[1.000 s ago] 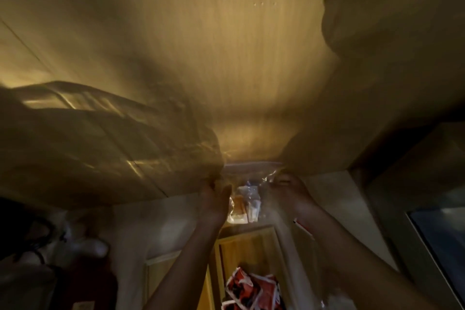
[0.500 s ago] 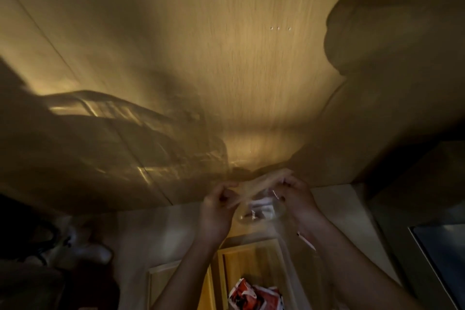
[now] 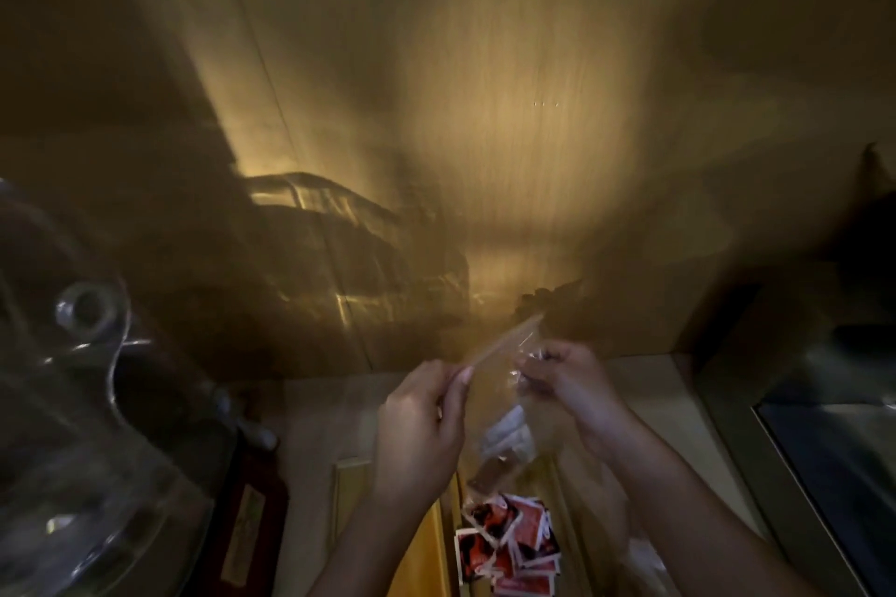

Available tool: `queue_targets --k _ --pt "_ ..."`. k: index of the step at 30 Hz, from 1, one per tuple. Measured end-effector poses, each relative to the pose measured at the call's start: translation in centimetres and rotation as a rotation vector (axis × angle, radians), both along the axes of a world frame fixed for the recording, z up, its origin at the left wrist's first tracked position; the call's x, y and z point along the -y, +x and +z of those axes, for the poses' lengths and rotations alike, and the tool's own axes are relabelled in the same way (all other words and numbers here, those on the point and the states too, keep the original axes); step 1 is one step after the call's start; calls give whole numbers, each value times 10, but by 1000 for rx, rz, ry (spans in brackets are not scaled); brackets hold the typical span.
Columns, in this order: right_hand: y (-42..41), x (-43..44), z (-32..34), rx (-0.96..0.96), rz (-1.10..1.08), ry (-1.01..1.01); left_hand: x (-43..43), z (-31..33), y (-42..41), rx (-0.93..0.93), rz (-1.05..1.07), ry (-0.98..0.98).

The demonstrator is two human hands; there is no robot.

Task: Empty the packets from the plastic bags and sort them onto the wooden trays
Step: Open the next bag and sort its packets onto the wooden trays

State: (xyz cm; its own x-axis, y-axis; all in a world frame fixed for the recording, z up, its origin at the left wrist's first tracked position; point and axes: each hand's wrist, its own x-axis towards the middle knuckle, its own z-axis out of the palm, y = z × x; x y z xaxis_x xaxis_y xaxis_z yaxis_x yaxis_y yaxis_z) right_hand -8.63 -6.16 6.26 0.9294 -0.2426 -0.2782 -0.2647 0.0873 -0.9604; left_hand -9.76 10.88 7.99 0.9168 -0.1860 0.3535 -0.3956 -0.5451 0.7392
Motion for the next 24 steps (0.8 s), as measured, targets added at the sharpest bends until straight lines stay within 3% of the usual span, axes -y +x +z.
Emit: queue_targets --k 2,6,14,16,24 --pt "-17 -6 1 -16 24 -20 -6 4 -16 -90 19 1" --pt "-44 -17 -4 -83 76 -126 -18 7 -40 -294 -20 210" --pt "-66 -53 -11 -101 175 -174 -29 -2 -65 -538 -192 222" --pt "-68 -62 -14 -115 181 -198 -34 -7 -70 -592 -149 150" --pt "-75 -92 -28 -85 139 -276 -80 -11 -93 -818 145 -508"
